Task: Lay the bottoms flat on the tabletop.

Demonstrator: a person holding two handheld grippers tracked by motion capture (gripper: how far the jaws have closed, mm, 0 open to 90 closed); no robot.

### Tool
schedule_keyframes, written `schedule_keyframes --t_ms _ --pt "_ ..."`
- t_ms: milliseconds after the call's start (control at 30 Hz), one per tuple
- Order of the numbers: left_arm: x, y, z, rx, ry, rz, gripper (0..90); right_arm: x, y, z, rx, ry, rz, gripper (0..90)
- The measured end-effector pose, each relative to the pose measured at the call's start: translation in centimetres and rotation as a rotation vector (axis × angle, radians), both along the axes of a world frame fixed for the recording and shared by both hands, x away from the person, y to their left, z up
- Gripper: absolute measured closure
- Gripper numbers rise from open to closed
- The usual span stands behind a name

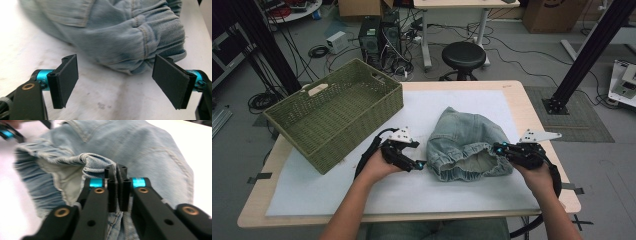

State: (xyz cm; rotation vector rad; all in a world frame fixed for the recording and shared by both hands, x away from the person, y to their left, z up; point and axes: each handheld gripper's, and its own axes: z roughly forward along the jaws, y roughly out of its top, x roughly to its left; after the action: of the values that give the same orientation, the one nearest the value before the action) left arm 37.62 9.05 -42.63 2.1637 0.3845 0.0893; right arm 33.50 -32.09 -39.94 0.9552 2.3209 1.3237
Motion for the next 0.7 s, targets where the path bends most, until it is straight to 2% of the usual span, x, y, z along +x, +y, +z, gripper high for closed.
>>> schedule_keyframes --t_ms 100,200,267,333,433,500,533,633,700 --pt "-0.1 -0.9 -0.2 0.034 -0.013 -0.016 22.2 -0.2 0.1 0.6 -0.009 -0.015 -0.001 64.1" --pt "-0.2 -1.1 -0.1 0.018 -0.018 -0.01 25.0 -0.5 -0.4 1.2 -0.025 -0.032 -0.027 59.9" --pt "-0.2 -1.2 -0.1 0.01 -0.019 -0.015 28.7 -0.3 -0.8 1.1 -0.061 -0.012 -0.054 51.9" --pt "-0.3 -1.5 -0.3 0.012 -0.027 -0.041 37.2 0.1 -1.4 0.2 -0.081 0.051 -0.061 46.4" --pt "-0.3 -1.9 -0.8 0.035 -0.043 -0.057 47.2 0.4 -1.5 -1.4 -0.137 0.088 -0.061 43.1" --pt "-0.2 -2.0 -1.3 0.047 -0.049 -0.056 55.4 0.4 -1.0 -2.5 -0.175 0.108 -0.043 44.1" --pt "-0.1 -2.1 -1.4 0.046 -0.049 -0.053 58.8 0.4 -0.7 -2.8 -0.191 0.113 -0.032 47.5" --pt "-0.1 -2.1 -1.3 0.051 -0.043 -0.047 70.1 0.4 0.0 -3.4 -0.228 0.119 -0.017 65.3" --pt "-0.2 -1.9 -0.9 0.052 -0.038 -0.046 76.2 0.3 0.1 -3.1 -0.246 0.101 -0.009 79.0"
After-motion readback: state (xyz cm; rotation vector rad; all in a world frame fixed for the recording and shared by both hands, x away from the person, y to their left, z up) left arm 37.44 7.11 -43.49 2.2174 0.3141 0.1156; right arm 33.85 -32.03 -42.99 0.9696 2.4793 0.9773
